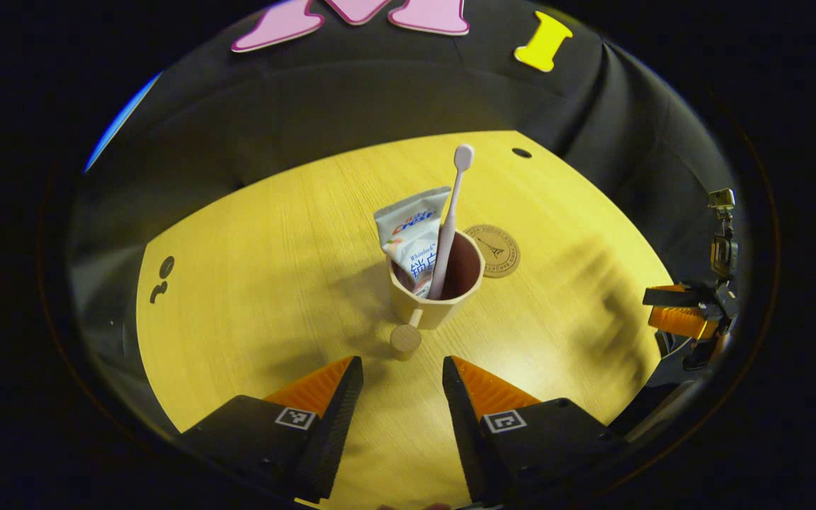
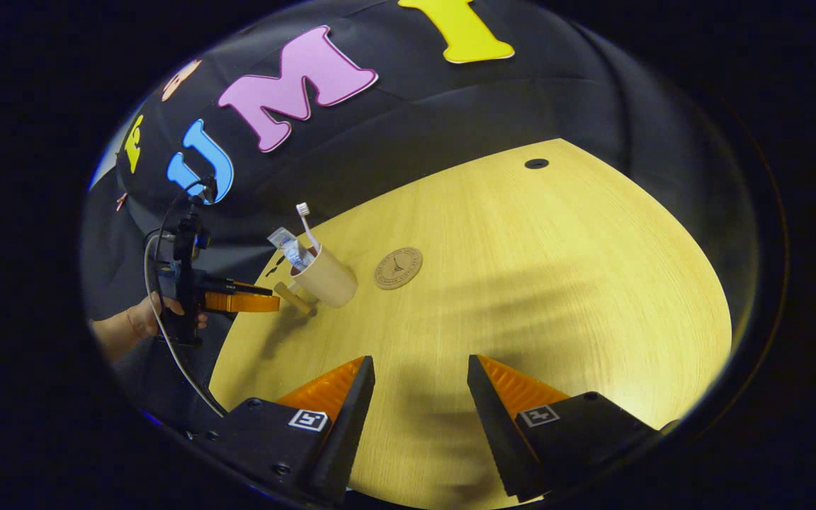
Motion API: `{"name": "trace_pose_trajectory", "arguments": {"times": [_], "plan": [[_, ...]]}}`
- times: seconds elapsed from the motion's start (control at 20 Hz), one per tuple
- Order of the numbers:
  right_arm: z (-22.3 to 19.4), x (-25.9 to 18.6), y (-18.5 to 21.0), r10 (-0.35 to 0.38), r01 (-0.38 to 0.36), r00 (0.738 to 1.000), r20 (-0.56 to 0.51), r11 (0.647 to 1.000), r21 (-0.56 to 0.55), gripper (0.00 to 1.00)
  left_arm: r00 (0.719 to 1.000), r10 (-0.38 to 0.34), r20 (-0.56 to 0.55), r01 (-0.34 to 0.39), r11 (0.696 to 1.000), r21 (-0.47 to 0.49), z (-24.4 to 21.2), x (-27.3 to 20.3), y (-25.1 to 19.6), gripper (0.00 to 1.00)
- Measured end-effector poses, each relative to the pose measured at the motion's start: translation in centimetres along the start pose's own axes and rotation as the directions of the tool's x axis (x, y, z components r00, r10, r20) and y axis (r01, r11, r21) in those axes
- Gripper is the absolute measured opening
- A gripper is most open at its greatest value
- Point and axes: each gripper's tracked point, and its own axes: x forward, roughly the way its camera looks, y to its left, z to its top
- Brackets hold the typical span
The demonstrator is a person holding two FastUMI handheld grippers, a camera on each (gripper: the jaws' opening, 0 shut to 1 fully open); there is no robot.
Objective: Put the toothbrush and toothpaste on the desktop into the cup, then pick up the cup and place it on the coaster on the desktop.
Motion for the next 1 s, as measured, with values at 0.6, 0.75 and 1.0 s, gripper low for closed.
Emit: {"name": "trace_pose_trajectory", "arguments": {"times": [0.6, 0.75, 1.0], "plan": [[-0.2, 1.0, -3.4, -0.041, 0.043, 0.999, -0.02, 0.996, 0.076, 0.82, 0.982, -0.003, -0.187, 0.025, 0.993, 0.117, 1.9, 5.3, 0.3, 0.64], [-0.6, 1.7, -3.5, -0.043, 0.045, 0.998, -0.036, 0.996, 0.075, 0.82, 0.976, -0.004, -0.216, 0.031, 0.992, 0.122, 1.6, 5.9, -0.2, 0.43], [-1.0, 2.0, -3.3, -0.037, 0.041, 0.998, -0.051, 0.997, 0.071, 0.82, 0.979, 0.006, -0.204, 0.018, 0.993, 0.115, 1.7, 5.8, -0.1, 0.29]]}}
